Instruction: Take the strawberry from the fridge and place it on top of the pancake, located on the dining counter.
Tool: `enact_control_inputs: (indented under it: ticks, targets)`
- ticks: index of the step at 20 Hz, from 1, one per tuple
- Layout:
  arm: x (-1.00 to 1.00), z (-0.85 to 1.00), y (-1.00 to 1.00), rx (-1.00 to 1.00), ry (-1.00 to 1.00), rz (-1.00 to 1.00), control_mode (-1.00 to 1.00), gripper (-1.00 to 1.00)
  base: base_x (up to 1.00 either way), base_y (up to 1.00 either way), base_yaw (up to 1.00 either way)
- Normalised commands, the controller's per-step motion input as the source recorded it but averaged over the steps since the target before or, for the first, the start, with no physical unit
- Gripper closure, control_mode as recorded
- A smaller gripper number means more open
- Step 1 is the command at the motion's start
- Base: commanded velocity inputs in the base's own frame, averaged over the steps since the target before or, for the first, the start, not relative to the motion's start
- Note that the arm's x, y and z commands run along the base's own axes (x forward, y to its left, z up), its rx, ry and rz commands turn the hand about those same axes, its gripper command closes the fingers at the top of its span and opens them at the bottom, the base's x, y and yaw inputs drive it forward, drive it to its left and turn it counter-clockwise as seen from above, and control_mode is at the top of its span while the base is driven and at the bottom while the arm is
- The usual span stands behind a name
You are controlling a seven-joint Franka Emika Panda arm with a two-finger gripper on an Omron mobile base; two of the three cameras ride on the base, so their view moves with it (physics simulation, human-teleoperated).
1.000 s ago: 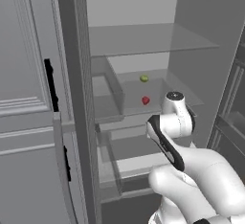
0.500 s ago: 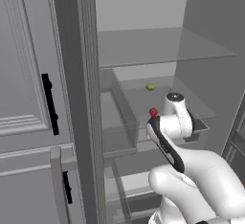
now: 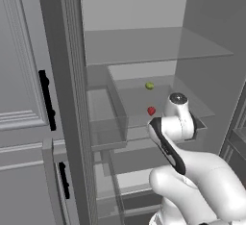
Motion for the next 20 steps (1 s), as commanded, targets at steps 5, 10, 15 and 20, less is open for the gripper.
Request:
enact_control_inputs:
  ticks: [5, 10, 15, 20]
  targets:
    - [0.35, 0.56, 0.18, 0.00, -0.06, -0.04, -1.00, -1.00, 0.00, 0.00, 0.00]
    - [0.33, 0.59, 0.14, 0.00, 0.01, -0.01, -1.00, -1.00, 0.00, 0.00, 0.00]
    - [0.58, -0.06, 0.00, 0.00, 0.00, 0.00, -1.00, -1.00, 0.00, 0.00, 0.00]
    - [0.79, -0.11, 0.00, 0.00, -0.01, 0.00, -1.00, -1.00, 0.00, 0.00, 0.00]
